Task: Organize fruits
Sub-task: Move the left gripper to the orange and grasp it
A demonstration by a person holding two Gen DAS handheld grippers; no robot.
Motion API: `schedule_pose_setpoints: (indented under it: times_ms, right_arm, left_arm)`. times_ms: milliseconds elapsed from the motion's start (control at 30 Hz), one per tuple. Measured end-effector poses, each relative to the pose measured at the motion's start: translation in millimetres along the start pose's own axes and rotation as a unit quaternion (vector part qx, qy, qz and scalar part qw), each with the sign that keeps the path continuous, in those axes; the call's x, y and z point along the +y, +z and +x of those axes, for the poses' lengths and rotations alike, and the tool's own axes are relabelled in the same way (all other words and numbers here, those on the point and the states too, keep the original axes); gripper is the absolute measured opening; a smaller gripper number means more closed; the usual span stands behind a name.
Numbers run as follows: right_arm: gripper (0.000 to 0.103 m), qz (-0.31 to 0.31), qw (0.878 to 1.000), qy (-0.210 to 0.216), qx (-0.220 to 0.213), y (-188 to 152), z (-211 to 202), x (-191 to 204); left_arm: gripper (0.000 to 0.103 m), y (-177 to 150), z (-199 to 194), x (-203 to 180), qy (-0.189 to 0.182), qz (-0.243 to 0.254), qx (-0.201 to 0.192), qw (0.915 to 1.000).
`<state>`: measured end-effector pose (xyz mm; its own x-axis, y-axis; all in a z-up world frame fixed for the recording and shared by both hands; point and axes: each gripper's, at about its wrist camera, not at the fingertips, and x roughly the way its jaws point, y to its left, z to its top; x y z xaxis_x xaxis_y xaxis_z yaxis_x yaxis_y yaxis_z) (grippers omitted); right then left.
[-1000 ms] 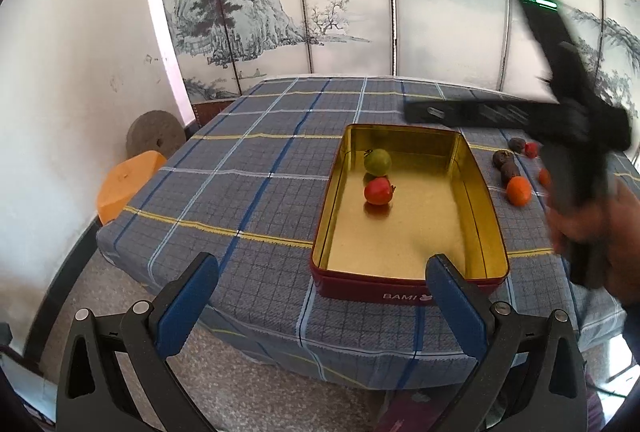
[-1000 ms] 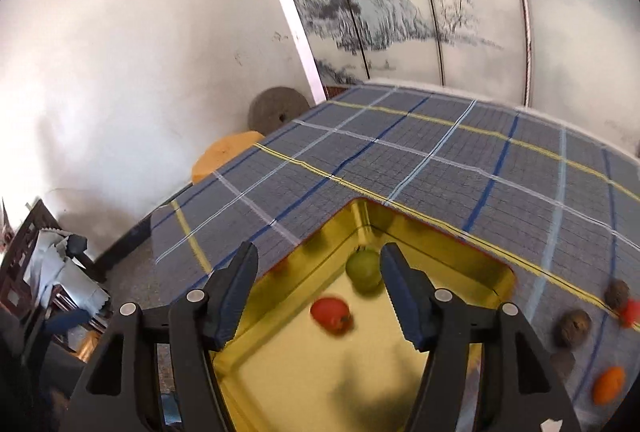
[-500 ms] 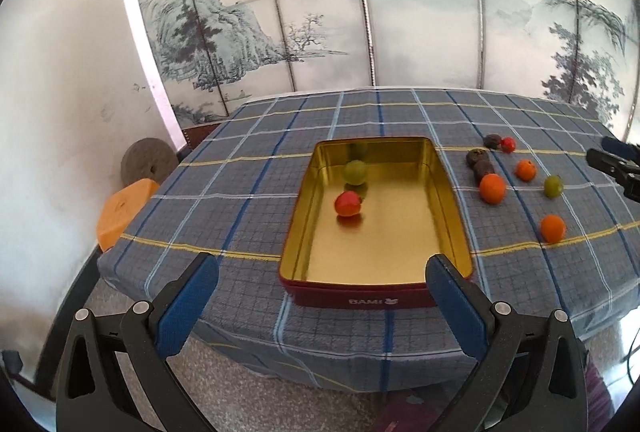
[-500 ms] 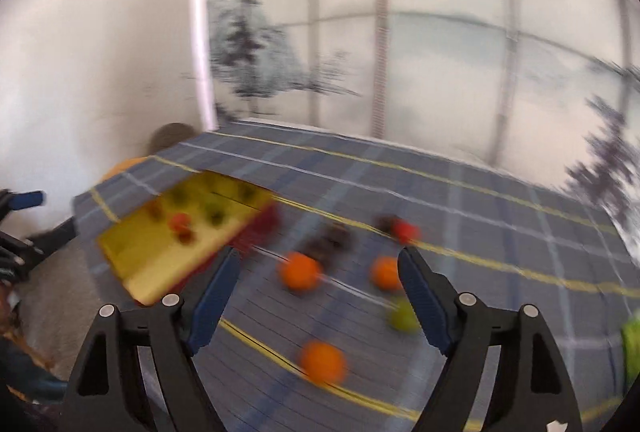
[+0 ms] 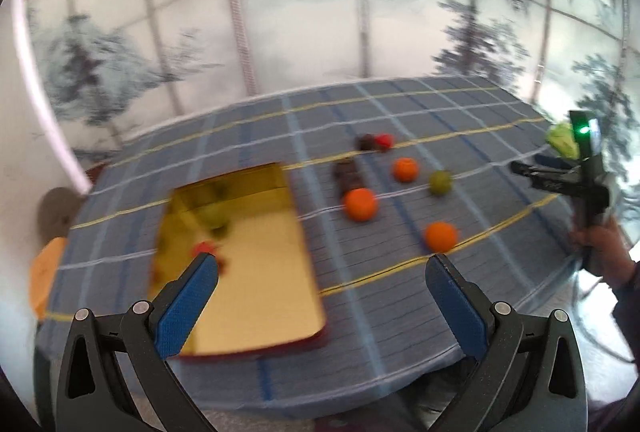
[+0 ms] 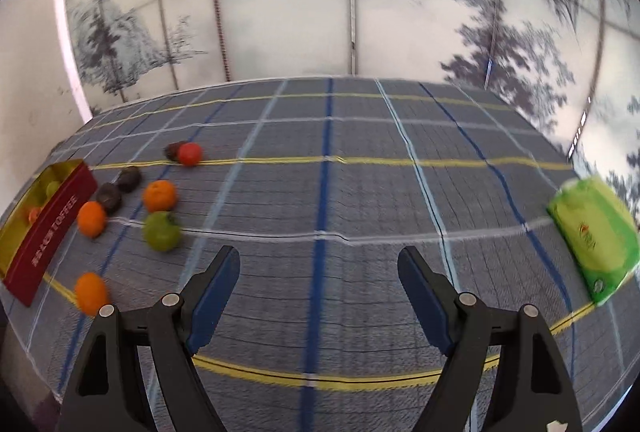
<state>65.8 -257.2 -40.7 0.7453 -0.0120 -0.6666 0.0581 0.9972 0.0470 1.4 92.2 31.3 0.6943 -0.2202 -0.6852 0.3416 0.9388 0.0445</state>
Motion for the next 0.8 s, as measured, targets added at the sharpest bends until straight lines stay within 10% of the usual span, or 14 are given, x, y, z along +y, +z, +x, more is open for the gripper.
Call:
schedule_pose_setpoints:
  times_ms: [533, 800]
  right_arm:
    - [0.079, -0.015, 0.998, 0.054, -0.022, -10.8, -1.7, 5.8]
    - [0.079, -0.018, 0.997, 0.075, -0.029, -10.2, -2.4, 6.1]
  left_arm:
    - [0.043, 54.4, 169.3, -41.5, -0.03, 0.014, 0.138, 0.9899]
    - [0.042, 49.8, 196.0, -37.8, 0.006, 0.027, 0.153, 0.9879]
